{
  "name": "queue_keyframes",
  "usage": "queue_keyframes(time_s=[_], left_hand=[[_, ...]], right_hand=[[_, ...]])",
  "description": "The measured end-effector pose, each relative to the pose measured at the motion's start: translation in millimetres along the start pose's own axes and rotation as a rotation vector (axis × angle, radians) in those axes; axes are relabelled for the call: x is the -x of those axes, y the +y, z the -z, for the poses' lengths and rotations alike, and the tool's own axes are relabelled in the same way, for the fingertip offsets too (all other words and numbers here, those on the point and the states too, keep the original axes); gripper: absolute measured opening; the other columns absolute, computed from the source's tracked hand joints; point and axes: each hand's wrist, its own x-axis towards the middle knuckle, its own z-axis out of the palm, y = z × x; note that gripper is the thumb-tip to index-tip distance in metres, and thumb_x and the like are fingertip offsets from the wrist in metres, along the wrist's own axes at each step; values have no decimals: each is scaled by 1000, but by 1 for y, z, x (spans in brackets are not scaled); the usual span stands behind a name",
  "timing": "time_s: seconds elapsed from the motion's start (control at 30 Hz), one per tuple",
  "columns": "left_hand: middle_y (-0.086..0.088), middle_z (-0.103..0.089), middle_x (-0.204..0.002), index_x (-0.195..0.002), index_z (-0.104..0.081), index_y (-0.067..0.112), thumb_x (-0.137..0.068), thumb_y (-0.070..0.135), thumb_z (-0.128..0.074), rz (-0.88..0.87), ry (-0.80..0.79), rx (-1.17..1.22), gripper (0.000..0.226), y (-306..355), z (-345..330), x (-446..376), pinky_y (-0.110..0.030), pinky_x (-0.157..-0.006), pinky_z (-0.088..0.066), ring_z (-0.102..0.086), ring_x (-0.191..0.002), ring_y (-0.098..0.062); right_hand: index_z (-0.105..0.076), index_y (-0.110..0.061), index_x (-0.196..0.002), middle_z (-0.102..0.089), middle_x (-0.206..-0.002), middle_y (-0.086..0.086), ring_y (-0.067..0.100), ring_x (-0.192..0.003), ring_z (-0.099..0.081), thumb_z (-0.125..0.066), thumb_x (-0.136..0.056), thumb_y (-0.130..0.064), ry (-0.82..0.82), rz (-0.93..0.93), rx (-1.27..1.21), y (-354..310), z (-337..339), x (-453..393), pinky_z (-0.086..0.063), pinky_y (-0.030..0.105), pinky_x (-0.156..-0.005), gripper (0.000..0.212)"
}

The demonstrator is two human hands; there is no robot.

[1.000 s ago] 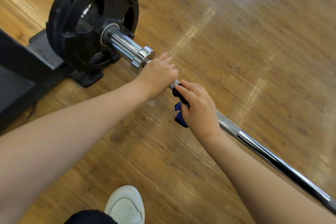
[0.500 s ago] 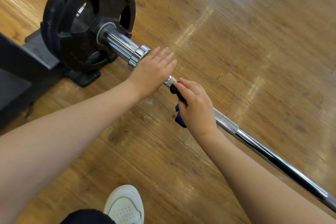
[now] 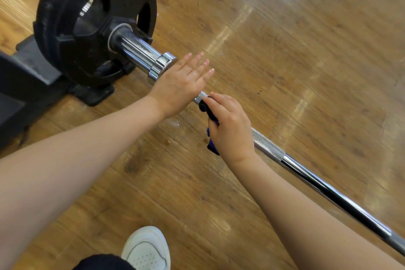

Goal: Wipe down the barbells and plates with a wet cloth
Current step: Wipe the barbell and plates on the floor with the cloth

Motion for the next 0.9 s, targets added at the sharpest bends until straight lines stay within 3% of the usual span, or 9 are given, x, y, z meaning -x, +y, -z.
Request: queue_keyframes(time_s=[0.2, 0.33, 0.47, 0.63, 0.8, 0.9], left_hand=[[-26, -57, -126, -125, -55, -5, -90, 1, -34, -29, 58, -61, 41, -2, -5, -2, -47, -104, -37, -52, -122, -38], [-27, -56, -127, -125, -55, -5, -91, -1, -35, -31, 82, -61, 40, -2, -8, -3, -47, -105, -36, -51, -122, -39], [-28, -54, -128, -125, -55, -5, -91, -1, -36, -32, 92, -52, 39, -3, -8, -3, -48, -105, -35, -50, -123, -40], [-28, -55, -127, -123, -56, -5, -91, -2, -36, -46, 103, -50, 38, -3, -10, -4, -48, -104, -35, -52, -121, -40], [-27, -56, -127, -122, -57, -4, -90, -2, -41, -27, 115, -62, 35, -2, -13, -4, -48, -105, -34, -52, -121, -40], [-27, -55, -127, -124, -56, -4, -88, -4, -44, -23, 87, -48, 38, -1, -12, -3, -48, -106, -32, -51, -122, -40]], right_hand=[[-71, -1, -101, -69, -103, 14, 33, -95, -65, -61, -73, 5, 3, 31, -5, 11, -4, 1, -50, 33, -84, 30], [-72, -2, -101, -69, -104, 13, 33, -95, -65, -51, -81, -4, 15, 36, -3, 12, -4, 0, -47, 29, -86, 28], [-72, -1, -99, -69, -103, 15, 34, -94, -65, -59, -70, 10, 15, 1, -11, 10, -7, -1, -45, 30, -87, 34], [-72, -1, -97, -69, -101, 14, 34, -92, -65, -52, -70, 8, 35, 7, -22, 9, -5, -2, -49, 32, -84, 35], [-72, -1, -95, -70, -98, 15, 34, -89, -66, -51, -74, 5, 48, 17, -32, 8, -5, -4, -41, 26, -85, 30], [-73, -1, -94, -70, -99, 14, 33, -88, -66, -60, -66, 9, 38, 27, -20, 15, 3, 4, -43, 25, -82, 32]])
